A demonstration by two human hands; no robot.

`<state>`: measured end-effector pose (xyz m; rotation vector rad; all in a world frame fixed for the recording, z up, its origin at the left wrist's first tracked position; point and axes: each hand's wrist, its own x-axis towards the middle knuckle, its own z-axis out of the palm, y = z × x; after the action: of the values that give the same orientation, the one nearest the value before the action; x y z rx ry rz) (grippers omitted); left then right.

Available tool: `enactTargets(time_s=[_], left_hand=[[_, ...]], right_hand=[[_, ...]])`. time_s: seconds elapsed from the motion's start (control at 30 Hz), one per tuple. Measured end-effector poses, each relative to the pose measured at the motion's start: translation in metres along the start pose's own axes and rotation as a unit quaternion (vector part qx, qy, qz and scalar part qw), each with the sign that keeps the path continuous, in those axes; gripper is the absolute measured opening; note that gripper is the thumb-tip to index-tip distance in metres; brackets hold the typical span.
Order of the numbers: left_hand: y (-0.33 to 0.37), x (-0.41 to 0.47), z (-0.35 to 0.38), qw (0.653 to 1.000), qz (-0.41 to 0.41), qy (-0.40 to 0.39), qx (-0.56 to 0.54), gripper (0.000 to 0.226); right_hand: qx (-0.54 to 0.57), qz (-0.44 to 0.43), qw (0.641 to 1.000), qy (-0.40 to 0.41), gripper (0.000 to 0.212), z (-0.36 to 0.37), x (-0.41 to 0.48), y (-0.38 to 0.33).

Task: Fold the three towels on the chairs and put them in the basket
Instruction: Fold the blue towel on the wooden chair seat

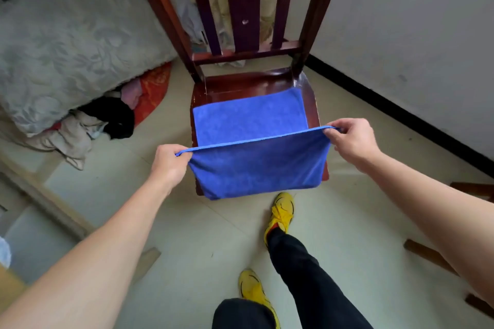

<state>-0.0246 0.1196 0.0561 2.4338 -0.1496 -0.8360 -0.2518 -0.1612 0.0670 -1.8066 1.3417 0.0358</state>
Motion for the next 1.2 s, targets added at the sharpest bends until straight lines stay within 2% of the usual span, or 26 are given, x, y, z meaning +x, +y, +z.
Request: enactTargets(time_s=[0.07,0.2,0.33,0.5,0.67,0.73,0.83,0.93,1.0,1.1,1.17,1.2], left_hand=[[0.006,0.024,-0.002,1.0,0.004,-0.001,0.019,0.015],[0.016,0.072,0.0,0.999,-0.028,0.019,-0.038,0.003],[0.014,0.117,0.013,0.99,-0.071,0.047,-0.114,0.003],[0.016,0.167,0.043,0.981,-0.103,0.021,-0.161,0.005],[0.001,0.205,0.061,0.98,-0.13,0.002,-0.152,0.006],[-0.001,0.214,0.064,0.979,-0.135,0.015,-0.149,0.014],[-0.004,0.224,0.069,0.982,-0.122,0.046,-0.135,0.026],[-0.004,0.226,0.072,0.983,-0.132,0.059,-0.117,0.024],[0.003,0.219,0.068,0.986,-0.111,0.099,-0.07,0.019],[0.015,0.195,0.07,0.988,0.029,0.145,0.046,0.012],[0.02,0.176,0.083,0.993,0.08,0.076,0.039,0.008],[0.02,0.171,0.091,0.997,0.072,0.019,0.023,0.008]], right_hand=[[-0.034,-0.022,0.999,-0.019,0.007,-0.001,0.021,-0.011],[-0.026,-0.005,0.999,-0.039,0.014,0.005,0.078,-0.025],[-0.008,0.012,1.0,-0.024,0.017,0.023,0.124,-0.026],[0.007,0.038,0.999,-0.018,0.022,0.053,0.169,-0.022],[0.026,0.076,0.997,-0.007,0.02,0.088,0.202,-0.01],[0.014,0.09,0.996,0.012,0.023,0.094,0.209,-0.005],[-0.037,0.078,0.995,0.044,0.018,0.099,0.213,-0.004],[-0.094,0.087,0.99,0.058,0.015,0.098,0.21,-0.013],[-0.151,0.085,0.982,0.07,0.019,0.094,0.202,-0.023],[-0.228,-0.02,0.969,0.098,0.028,0.099,0.18,-0.034],[-0.181,-0.056,0.981,0.05,0.019,0.116,0.165,-0.04],[-0.131,-0.037,0.991,-0.006,0.012,0.126,0.159,-0.041]])
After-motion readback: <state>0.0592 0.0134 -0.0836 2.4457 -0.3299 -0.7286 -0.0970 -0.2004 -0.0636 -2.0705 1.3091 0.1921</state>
